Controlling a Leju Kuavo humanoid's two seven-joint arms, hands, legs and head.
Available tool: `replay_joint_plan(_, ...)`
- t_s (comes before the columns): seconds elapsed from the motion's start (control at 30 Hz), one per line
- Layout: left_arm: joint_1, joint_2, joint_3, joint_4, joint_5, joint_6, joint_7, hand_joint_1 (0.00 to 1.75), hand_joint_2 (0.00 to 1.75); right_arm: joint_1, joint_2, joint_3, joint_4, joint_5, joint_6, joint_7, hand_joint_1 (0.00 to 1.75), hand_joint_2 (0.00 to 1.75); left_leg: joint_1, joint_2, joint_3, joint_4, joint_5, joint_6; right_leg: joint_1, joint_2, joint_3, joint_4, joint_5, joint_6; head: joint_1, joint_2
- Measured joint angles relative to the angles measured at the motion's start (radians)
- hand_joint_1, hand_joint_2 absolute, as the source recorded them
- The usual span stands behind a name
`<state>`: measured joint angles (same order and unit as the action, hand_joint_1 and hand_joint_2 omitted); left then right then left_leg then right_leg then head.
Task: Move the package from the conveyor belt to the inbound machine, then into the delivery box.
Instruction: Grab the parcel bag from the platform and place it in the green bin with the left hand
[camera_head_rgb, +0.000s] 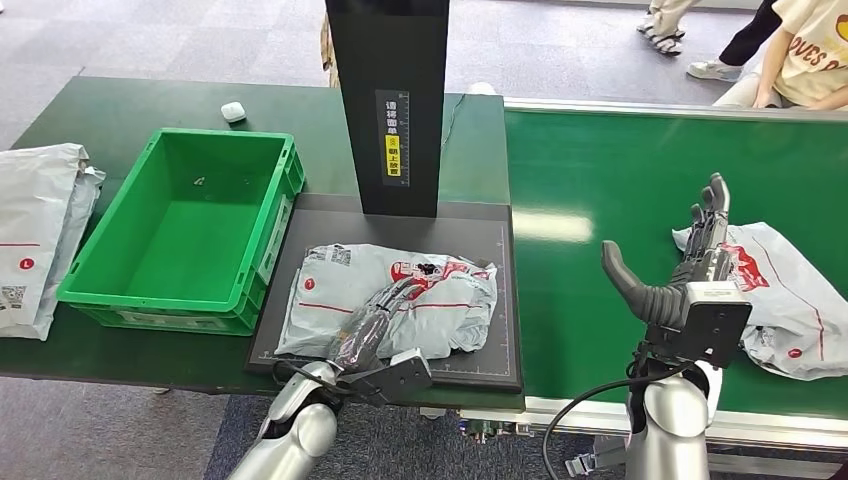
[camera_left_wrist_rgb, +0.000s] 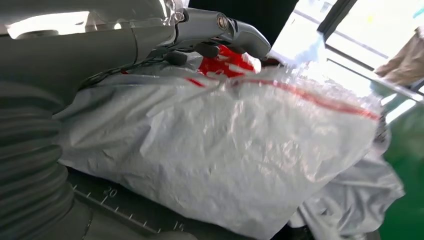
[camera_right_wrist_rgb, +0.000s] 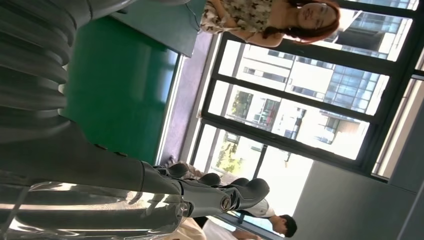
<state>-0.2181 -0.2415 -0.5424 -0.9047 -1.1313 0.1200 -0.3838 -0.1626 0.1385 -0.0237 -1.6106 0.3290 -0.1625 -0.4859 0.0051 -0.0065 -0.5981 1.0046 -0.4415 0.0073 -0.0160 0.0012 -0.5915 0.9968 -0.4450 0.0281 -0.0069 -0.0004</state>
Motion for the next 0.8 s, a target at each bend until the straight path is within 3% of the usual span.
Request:
replay_joint_plan(0.23, -0.044, 0.000, 0.009, 0.064, -0.026, -0.076, 0.134, 0.00, 1.75, 0.001, 0.000, 0.000, 0.032, 0.029, 0.004, 0.028, 0.00, 1.75, 0.000, 0.000, 0.002, 0.000, 0.000, 0.000, 0.000, 0.000, 0.002, 0.000, 0.000, 0.000, 0.000, 0.000)
replay_joint_plan(0.37, -0.065, -0.002, 0.020, 0.093, -0.072, -0.098, 0.203, 1.75, 1.75, 0.002, 0.000, 0.000, 0.050, 0.029, 0.007, 0.030, 0.00, 1.75, 0.000, 0.000, 0.006, -0.001, 0.000, 0.000, 0.000, 0.000, 0.006, 0.000, 0.000, -0.001, 0.000, 0.000)
replay_joint_plan(0.53, -0.069, -0.011, 0.058, 0.086, -0.071, -0.120, 0.260, 1.75, 1.75, 0.019, 0.000, 0.000, 0.058, 0.023, 0.028, 0.034, 0.00, 1.75, 0.000, 0.000, 0.016, -0.002, -0.003, -0.002, 0.000, 0.000, 0.015, 0.000, -0.003, -0.003, 0.000, 0.000)
replay_joint_plan(0.8, -0.065, -0.013, 0.101, 0.052, -0.076, -0.155, 0.272, 1.75, 1.75, 0.024, 0.000, -0.001, 0.067, 0.012, 0.036, 0.034, 0.00, 1.75, 0.000, 0.000, 0.023, -0.003, -0.004, -0.002, 0.001, 0.000, 0.022, 0.000, -0.004, -0.004, 0.000, 0.000)
